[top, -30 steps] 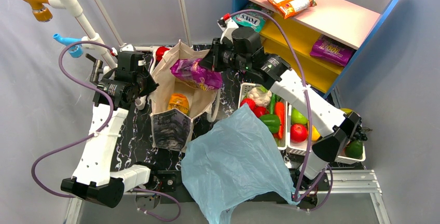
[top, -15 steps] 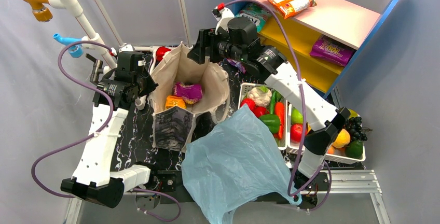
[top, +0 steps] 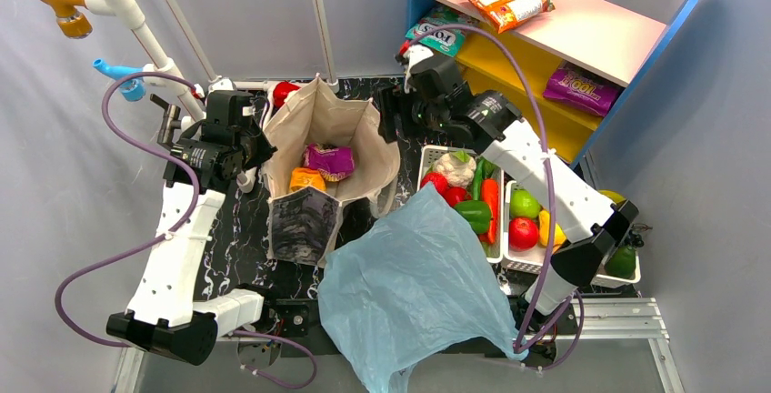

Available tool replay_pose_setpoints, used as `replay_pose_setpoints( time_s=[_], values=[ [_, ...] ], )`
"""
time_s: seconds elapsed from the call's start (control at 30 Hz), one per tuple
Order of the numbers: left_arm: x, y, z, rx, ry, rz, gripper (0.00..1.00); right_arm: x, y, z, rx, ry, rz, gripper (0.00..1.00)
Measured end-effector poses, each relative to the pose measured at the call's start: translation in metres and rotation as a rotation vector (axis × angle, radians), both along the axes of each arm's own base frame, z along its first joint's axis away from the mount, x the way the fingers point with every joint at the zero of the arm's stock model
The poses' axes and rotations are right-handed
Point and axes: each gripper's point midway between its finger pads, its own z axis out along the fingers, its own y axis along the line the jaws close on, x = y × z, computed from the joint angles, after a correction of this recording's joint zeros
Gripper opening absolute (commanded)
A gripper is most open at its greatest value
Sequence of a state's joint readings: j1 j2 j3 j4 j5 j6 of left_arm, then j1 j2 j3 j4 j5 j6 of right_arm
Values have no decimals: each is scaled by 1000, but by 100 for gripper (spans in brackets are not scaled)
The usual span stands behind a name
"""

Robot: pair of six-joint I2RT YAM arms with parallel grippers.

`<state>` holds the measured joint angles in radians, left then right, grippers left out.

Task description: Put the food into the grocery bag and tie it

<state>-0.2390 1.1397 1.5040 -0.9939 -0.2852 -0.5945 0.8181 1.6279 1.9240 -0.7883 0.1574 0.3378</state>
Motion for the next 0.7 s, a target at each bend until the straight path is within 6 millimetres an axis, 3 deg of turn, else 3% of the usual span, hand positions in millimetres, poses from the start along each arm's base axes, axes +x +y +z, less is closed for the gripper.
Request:
replay_pose_setpoints(
  time_s=[0.13, 0.23, 0.3, 0.43, 0.5, 0.57, 0.7],
  values=[
    [1, 0, -2, 3, 2, 2, 0, -13, -13, -51, -98, 112, -6, 85],
    [1, 0, -2, 3, 0, 2, 0, -21, -17, -73, -136, 174, -9, 85],
    [2, 0, -3, 2, -1, 2, 0, -22, -17, -76, -135, 188, -6, 81],
    [4, 0, -5, 3, 1, 2, 0, -22, -4, -78, -86, 191, 25, 55],
    [6, 0, -6, 6, 5, 4, 0, -22, 1, -82, -75, 204, 37, 52],
    [8, 0, -7, 10, 9, 8, 0, -19, 7, -85, -65, 209, 43, 43],
    [13, 0, -10, 19, 20, 13, 0, -13, 19, -95, -66, 227, 58, 9]
  ],
)
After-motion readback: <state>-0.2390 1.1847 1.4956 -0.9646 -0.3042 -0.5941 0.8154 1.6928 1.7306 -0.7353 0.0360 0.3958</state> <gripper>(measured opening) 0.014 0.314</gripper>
